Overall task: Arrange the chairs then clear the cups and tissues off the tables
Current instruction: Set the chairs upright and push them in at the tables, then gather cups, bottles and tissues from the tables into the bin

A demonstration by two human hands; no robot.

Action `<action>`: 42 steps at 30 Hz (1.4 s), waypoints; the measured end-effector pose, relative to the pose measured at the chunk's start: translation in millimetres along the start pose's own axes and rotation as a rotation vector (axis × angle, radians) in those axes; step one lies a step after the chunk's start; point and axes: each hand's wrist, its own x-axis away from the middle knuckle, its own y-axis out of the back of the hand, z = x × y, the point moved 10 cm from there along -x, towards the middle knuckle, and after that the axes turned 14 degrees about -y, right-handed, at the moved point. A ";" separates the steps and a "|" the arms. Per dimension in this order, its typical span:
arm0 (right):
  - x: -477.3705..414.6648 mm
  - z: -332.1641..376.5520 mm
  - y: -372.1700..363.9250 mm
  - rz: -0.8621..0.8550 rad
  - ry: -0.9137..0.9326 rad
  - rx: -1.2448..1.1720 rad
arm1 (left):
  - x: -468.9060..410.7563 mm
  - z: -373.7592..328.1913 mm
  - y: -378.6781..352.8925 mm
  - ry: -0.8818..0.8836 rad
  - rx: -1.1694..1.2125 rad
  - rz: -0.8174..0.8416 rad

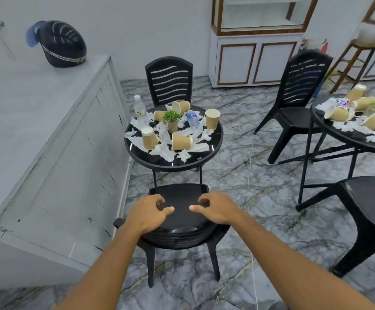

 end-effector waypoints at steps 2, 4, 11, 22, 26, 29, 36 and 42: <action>-8.7 3.7 18.6 -0.078 0.012 0.036 | -24.0 -16.4 2.1 -0.041 -0.008 0.012; -15.4 1.4 33.5 -0.126 0.000 0.042 | -46.2 -31.8 1.1 -0.076 -0.017 0.031; -39.4 -38.7 73.1 -0.123 -0.082 0.064 | -102.3 -72.7 -15.5 -0.144 -0.043 0.140; -137.9 -80.7 153.6 -0.094 0.050 0.096 | -203.4 -119.8 -33.9 -0.018 -0.008 0.013; -179.4 -99.8 192.9 -0.051 0.101 0.106 | -240.9 -136.2 -42.0 0.086 -0.017 -0.069; -205.3 -103.4 218.6 -0.026 0.162 0.140 | -262.5 -148.2 -42.7 0.150 -0.015 -0.135; -255.9 -84.2 253.5 -0.031 0.267 0.131 | -306.7 -157.4 -39.2 0.242 0.005 -0.169; -296.6 -70.7 264.6 -0.029 0.289 0.161 | -349.2 -152.8 -26.8 0.255 0.004 -0.228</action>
